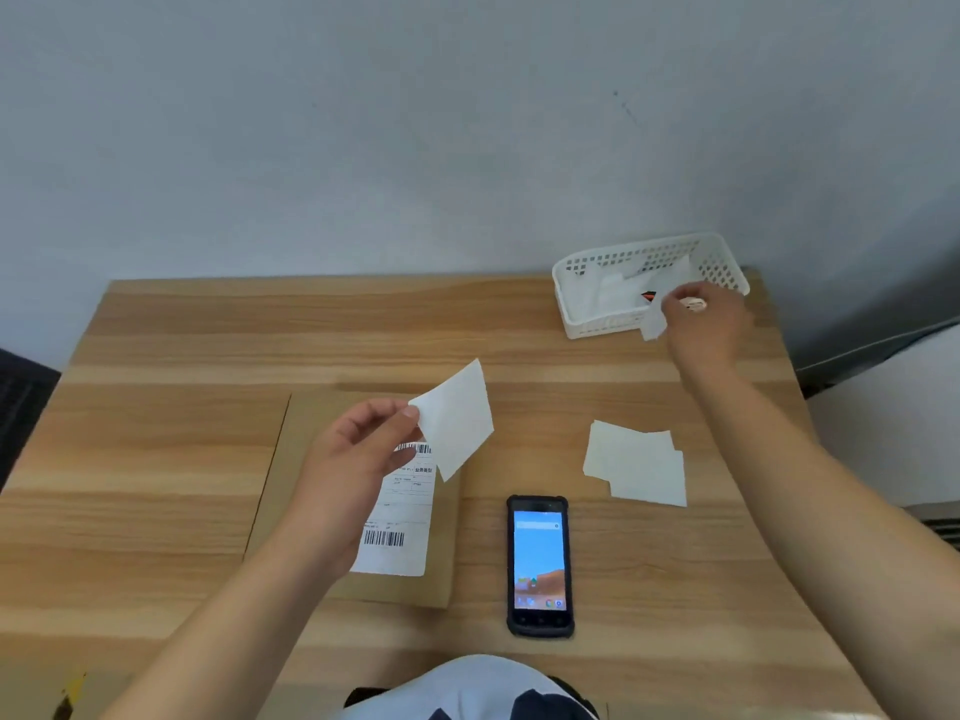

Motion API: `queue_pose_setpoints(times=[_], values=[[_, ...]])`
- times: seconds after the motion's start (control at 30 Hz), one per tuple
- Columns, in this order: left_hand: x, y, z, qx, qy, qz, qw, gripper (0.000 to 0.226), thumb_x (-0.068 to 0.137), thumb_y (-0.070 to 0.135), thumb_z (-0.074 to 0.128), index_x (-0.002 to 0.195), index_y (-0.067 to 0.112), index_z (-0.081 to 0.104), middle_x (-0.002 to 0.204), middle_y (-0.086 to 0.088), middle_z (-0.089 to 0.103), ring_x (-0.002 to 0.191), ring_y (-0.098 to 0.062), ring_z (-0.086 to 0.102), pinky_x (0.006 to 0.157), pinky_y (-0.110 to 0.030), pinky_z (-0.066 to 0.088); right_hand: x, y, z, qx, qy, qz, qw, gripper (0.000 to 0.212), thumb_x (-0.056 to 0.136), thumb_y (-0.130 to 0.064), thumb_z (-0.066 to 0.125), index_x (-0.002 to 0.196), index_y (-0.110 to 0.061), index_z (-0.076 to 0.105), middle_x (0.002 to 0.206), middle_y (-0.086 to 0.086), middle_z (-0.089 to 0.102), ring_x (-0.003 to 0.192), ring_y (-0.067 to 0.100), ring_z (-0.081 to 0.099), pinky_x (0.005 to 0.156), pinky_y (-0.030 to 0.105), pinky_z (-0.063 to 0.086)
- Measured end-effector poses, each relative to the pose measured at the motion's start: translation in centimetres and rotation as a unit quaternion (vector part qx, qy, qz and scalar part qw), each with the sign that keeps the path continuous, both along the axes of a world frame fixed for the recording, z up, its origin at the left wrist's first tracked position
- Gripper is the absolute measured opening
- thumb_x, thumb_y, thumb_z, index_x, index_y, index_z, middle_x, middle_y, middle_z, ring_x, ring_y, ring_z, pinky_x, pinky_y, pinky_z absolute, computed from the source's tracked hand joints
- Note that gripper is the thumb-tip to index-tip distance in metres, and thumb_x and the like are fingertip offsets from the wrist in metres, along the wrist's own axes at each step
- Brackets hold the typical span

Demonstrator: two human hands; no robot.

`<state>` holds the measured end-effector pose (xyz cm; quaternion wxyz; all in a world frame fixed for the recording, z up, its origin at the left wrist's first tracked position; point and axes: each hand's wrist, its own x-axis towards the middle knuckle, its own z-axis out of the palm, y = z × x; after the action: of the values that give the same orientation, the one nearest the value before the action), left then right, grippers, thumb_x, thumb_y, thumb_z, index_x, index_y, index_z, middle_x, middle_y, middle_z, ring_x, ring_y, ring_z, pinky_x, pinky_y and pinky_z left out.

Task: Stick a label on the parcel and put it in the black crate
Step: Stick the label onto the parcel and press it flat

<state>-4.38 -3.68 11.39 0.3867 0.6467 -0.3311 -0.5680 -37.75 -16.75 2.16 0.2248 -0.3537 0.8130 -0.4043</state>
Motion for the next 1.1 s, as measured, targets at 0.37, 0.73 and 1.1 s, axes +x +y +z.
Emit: queue_pose_setpoints(times=[0.37, 0.73, 1.1], values=[[0.0, 2.0, -0.5, 0.023, 0.001, 0.08, 0.997, 0.009, 0.091, 0.02, 0.067, 0.093, 0.012, 0.07, 0.091, 0.0, 0.076, 0.087, -0.013, 0.071, 0.089, -0.033, 0.052, -0.9, -9.3, -2.8, 0.141, 0.317, 0.201, 0.916, 0.022, 0.094, -0.012, 0.049, 0.103, -0.014, 0.069, 0.104, 0.018, 0.069, 0.114, 0.041, 0.052, 0.098, 0.048, 0.032], [-0.6, 2.7, -0.9, 0.014, -0.002, 0.091, 0.996, 0.011, 0.092, 0.018, 0.065, 0.095, 0.009, 0.071, 0.092, -0.004, 0.076, 0.088, -0.016, 0.07, 0.094, -0.036, 0.052, -1.0, -7.7, -4.7, 0.155, 0.22, 0.267, 0.925, 0.052, 0.092, -0.012, 0.047, 0.144, -0.018, 0.05, 0.16, 0.009, 0.037, 0.151, 0.028, 0.021, 0.119, 0.05, 0.013], [-0.6, 2.3, -1.0, -0.009, -0.016, 0.076, 0.997, 0.006, 0.091, 0.021, 0.067, 0.089, 0.018, 0.072, 0.089, 0.0, 0.075, 0.085, -0.017, 0.068, 0.094, -0.039, 0.051, 7.2, 6.5, 1.8, -0.032, -0.117, 0.194, 0.973, 0.018, 0.09, -0.015, 0.063, 0.104, -0.017, 0.074, 0.111, -0.003, 0.07, 0.104, 0.01, 0.06, 0.085, 0.014, 0.041]])
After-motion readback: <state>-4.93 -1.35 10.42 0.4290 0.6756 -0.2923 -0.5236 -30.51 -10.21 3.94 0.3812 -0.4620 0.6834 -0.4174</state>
